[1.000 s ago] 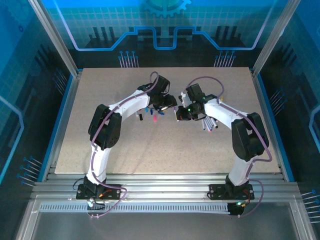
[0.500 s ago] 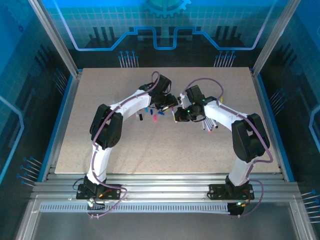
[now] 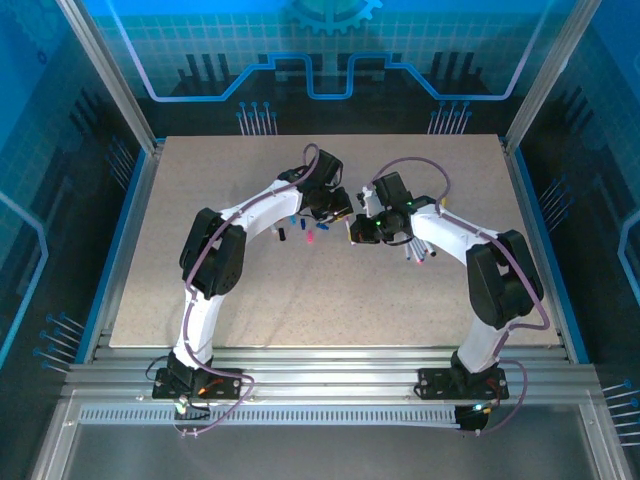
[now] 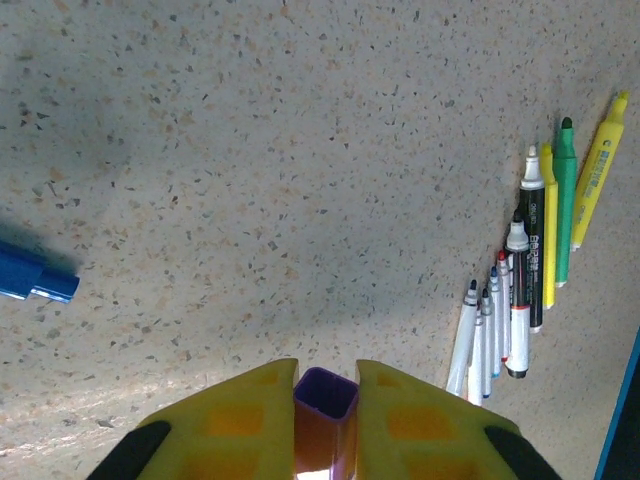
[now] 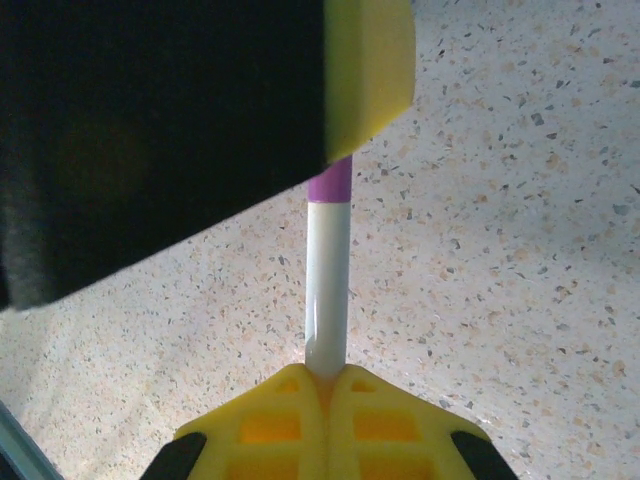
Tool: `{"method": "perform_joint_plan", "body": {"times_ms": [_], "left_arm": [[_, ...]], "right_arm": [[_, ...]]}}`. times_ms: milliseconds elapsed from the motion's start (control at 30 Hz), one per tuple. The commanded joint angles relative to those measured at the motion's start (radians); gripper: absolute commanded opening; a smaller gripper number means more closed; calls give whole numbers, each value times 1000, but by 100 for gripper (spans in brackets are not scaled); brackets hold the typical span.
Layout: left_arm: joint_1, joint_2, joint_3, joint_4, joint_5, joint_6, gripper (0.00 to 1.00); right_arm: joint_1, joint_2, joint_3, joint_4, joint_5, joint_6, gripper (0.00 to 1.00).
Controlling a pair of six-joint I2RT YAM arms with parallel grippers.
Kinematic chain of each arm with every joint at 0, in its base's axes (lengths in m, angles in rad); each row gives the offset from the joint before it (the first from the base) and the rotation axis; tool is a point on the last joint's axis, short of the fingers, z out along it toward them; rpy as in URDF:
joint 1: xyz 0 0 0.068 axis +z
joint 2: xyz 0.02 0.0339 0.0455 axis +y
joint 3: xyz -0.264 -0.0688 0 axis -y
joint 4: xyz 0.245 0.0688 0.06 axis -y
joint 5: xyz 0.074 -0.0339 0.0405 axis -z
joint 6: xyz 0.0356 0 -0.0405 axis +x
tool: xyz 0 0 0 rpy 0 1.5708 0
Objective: Open the pen caps
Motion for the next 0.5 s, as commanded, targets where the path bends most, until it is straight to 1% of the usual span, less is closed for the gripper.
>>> {"method": "perform_joint_plan", "body": {"times_ms": [0,33,67,133,200,300,467], "left_arm": [[-6,14,-31,24,31,4,0],[-7,6,-42,33,30,0,0],[-7,0,-50,41,30,-3,0],[-6,-13,-62,53,31,-7,0],[-5,-22,-72,66,40,-12,0],[-6,-34,-75,72,48,-14,0],[-6,-50,-81,81,52,-20,0]], "right_arm": [[6,-36,-14,48,-26,5,0],[6,-36,-19,49,-25,4,0],[6,-34,-22,49,-26,0,6],[6,-34,-32,51,-24,0,21],[5,-32,-40,56,-30,0,29],[6,-28,-46,64,-33,3,33],[6,-3,-42,67,-37,3,33]]}}
